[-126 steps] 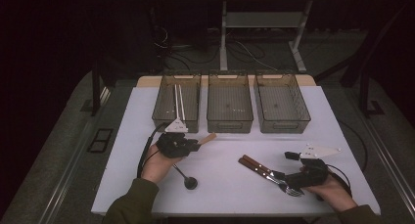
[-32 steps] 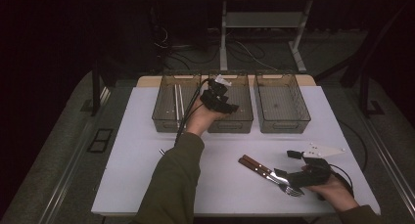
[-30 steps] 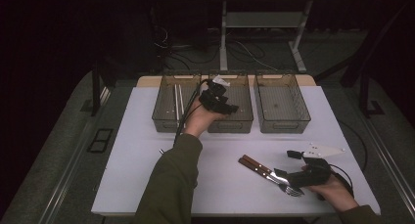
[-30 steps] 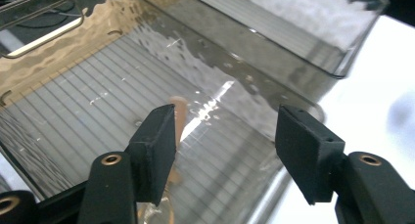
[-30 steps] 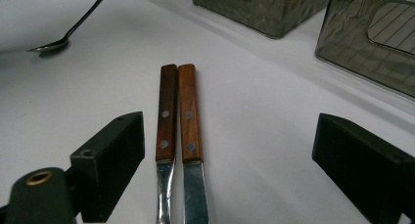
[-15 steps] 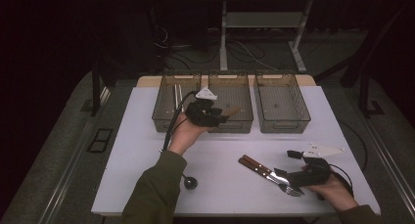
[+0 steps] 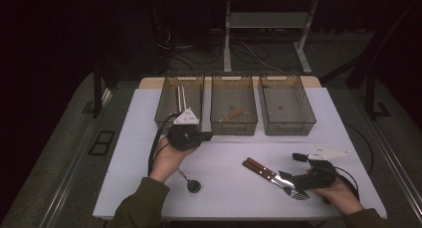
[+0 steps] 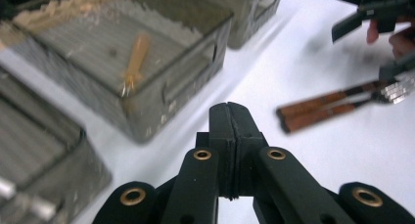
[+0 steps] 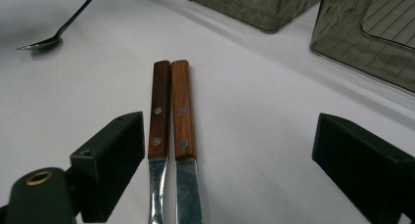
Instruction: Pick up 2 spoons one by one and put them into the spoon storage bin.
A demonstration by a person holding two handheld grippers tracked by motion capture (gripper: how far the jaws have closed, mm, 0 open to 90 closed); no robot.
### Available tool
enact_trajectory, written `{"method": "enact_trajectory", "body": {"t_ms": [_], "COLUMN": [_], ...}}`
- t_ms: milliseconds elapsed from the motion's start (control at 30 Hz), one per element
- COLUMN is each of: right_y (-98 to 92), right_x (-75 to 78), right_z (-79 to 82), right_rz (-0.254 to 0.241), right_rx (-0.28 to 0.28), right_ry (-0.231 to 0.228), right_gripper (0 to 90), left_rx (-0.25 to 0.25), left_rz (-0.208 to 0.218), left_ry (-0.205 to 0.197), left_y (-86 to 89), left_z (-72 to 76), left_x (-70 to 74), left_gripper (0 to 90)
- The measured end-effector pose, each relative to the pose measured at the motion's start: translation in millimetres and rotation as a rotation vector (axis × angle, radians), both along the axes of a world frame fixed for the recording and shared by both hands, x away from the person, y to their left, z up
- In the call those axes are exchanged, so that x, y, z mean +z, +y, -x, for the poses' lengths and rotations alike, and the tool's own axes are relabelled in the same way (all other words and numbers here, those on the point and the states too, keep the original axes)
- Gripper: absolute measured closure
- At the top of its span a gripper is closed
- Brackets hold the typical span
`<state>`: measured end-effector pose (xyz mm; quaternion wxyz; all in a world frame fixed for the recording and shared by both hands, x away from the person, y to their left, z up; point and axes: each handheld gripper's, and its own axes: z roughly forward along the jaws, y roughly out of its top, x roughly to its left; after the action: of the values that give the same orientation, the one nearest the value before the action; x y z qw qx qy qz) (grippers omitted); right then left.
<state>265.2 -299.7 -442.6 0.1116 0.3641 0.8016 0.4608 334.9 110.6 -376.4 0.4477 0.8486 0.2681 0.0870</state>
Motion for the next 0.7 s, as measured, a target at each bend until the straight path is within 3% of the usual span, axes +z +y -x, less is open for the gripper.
{"method": "enact_trajectory", "body": {"t_ms": [400, 567, 700], "right_y": [0.0, 0.4, 0.0], "right_x": [0.5, 1.0, 1.3], "right_z": [0.4, 0.9, 0.9], "right_rz": [0.002, 0.004, 0.003], "right_rx": [0.001, 0.001, 0.000], "right_ry": [-0.003, -0.005, -0.008], "right_gripper": [12.0, 12.0, 12.0], "left_rx": [0.028, 0.042, 0.035], "left_rz": [-0.062, -0.094, -0.122], "left_ry": [0.056, 0.074, 0.111], "left_y": [38.1, 47.0, 51.5], "left_z": [48.0, 61.7, 69.3], "left_x": [-31.9, -41.9, -50.2], "left_gripper": [89.2, 89.1, 89.1]}}
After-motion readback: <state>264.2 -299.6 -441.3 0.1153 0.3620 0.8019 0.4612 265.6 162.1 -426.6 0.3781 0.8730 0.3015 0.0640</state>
